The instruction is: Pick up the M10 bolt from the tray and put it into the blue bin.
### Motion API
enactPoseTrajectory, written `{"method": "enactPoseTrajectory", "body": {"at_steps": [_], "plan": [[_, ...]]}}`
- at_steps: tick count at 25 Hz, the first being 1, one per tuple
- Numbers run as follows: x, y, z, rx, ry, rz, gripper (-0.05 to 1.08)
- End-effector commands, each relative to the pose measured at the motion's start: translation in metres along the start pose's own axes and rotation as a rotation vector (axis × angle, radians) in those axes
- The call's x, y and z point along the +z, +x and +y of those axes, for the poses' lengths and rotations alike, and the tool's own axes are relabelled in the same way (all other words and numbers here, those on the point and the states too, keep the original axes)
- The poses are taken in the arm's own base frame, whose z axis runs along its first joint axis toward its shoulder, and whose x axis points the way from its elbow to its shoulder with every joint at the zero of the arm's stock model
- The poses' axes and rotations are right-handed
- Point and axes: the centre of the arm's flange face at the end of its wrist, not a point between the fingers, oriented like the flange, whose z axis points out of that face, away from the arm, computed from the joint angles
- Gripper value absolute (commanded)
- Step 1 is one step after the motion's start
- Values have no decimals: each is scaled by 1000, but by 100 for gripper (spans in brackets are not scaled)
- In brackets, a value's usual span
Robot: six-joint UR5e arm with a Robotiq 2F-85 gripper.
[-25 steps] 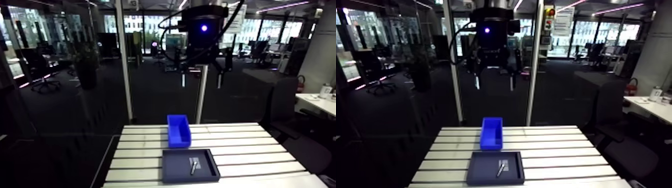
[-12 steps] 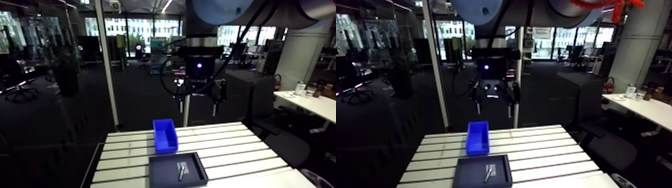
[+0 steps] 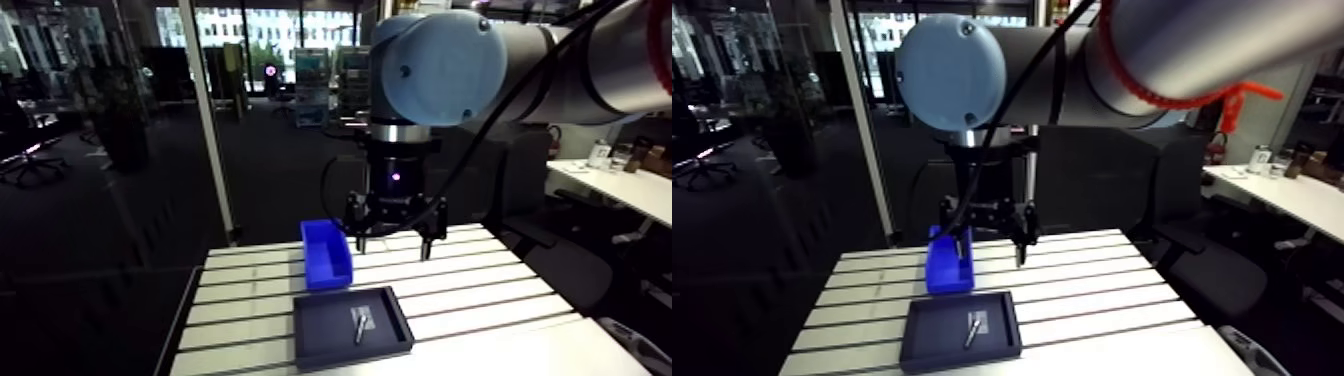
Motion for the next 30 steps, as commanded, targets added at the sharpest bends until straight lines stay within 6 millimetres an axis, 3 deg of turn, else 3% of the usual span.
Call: {"method": "enactPoseTrajectory", "body": {"at_steps": [1, 15, 22, 30], "plan": [[42, 13, -6, -6, -8, -22, 1], [52, 23, -13, -2, 3, 3, 1], [70, 15, -19, -17, 24, -45, 1], [78, 8, -35, -56, 14, -58, 1]]}}
